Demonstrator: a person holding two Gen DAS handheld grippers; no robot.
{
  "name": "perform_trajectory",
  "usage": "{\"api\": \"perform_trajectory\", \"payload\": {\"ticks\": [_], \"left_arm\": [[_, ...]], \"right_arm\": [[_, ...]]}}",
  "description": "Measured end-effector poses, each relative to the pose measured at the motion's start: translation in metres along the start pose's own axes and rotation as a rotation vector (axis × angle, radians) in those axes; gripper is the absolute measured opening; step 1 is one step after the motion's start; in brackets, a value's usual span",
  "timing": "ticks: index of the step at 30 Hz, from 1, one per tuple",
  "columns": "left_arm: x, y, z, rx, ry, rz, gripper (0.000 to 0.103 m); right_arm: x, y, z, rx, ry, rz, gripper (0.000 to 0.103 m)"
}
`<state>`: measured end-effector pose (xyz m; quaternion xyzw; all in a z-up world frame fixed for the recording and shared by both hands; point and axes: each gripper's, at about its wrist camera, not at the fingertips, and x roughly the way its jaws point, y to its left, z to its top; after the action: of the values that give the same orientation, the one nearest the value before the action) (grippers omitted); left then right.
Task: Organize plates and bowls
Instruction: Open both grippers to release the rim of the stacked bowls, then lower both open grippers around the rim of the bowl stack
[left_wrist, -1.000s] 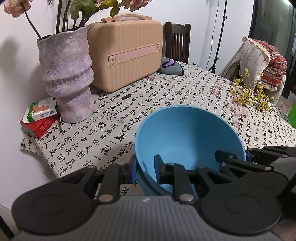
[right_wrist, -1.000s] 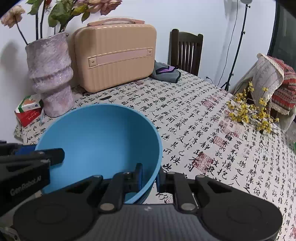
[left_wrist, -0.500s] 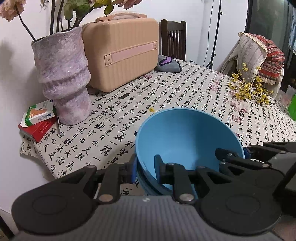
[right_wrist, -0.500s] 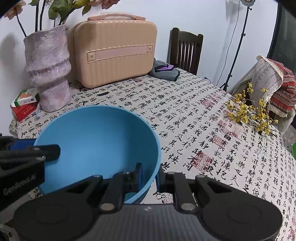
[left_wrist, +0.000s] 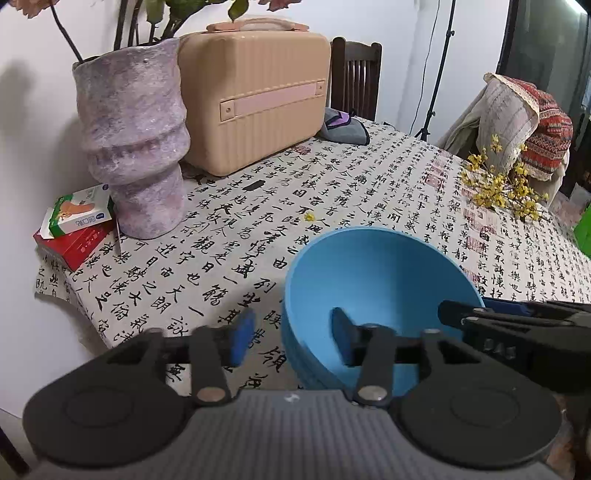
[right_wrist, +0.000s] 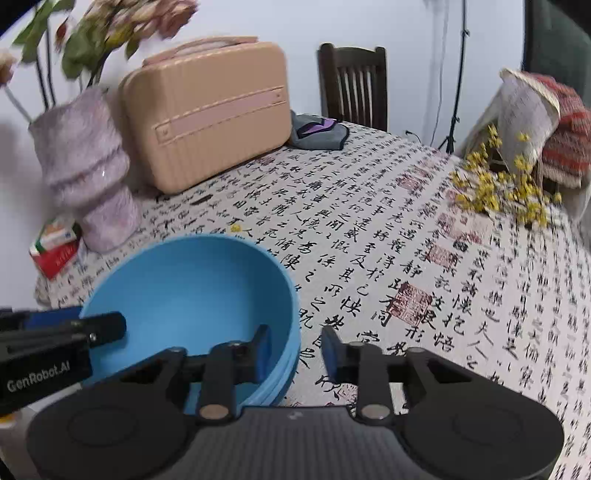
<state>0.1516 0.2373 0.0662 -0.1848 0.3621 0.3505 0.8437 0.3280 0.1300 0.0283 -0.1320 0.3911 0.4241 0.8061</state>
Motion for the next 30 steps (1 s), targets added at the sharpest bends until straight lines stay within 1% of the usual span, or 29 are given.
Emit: {"api": "perform_trajectory", "payload": {"ticks": [1, 2, 3, 6, 7, 8, 9, 10, 12, 13, 17, 25, 30], "left_arm": [[-0.001, 0.001, 0.0, -0.002, -0.001, -0.005, 0.06], [-0.003, 0.002, 0.001, -0.004, -0.004, -0.007, 0.065], [-0.005, 0.003, 0.002, -0.004, -0.006, -0.008, 0.071], [-0.01, 0.006, 0.004, -0.008, -0.017, -0.019, 0.083], [-0.013, 0.008, 0.005, -0.01, -0.021, -0.026, 0.085], [-0.014, 0.008, 0.006, -0.012, -0.025, -0.03, 0.09], [-0.016, 0.009, 0.006, -0.012, -0.029, -0.033, 0.098], [-0.018, 0.01, 0.007, -0.012, -0.033, -0.035, 0.102], [-0.02, 0.013, 0.007, -0.006, -0.037, -0.048, 0.103], [-0.02, 0.014, 0.007, -0.002, -0.034, -0.058, 0.103], [-0.022, 0.018, 0.003, 0.006, -0.027, -0.056, 0.103], [-0.027, 0.021, 0.002, 0.038, -0.034, -0.071, 0.103], [-0.029, 0.015, 0.003, 0.071, -0.044, -0.094, 0.103]], "right_arm": [[-0.002, -0.004, 0.001, 0.024, 0.001, 0.013, 0.045], [-0.005, -0.007, 0.001, 0.042, 0.0, 0.028, 0.052], [-0.008, -0.01, 0.001, 0.058, -0.001, 0.041, 0.055], [-0.017, -0.017, 0.0, 0.094, 0.0, 0.073, 0.066], [-0.019, -0.018, -0.001, 0.102, 0.003, 0.08, 0.074], [-0.021, -0.02, -0.002, 0.11, 0.005, 0.087, 0.083], [-0.023, -0.021, -0.003, 0.117, 0.006, 0.095, 0.086], [-0.026, -0.023, -0.004, 0.123, 0.007, 0.101, 0.09], [-0.029, -0.025, -0.006, 0.134, 0.01, 0.108, 0.095], [-0.031, -0.026, -0.007, 0.141, 0.012, 0.112, 0.102], [-0.034, -0.029, -0.012, 0.166, 0.016, 0.13, 0.103], [-0.04, -0.034, -0.018, 0.204, -0.001, 0.119, 0.103], [-0.044, -0.034, -0.025, 0.221, -0.008, 0.107, 0.103]]}}
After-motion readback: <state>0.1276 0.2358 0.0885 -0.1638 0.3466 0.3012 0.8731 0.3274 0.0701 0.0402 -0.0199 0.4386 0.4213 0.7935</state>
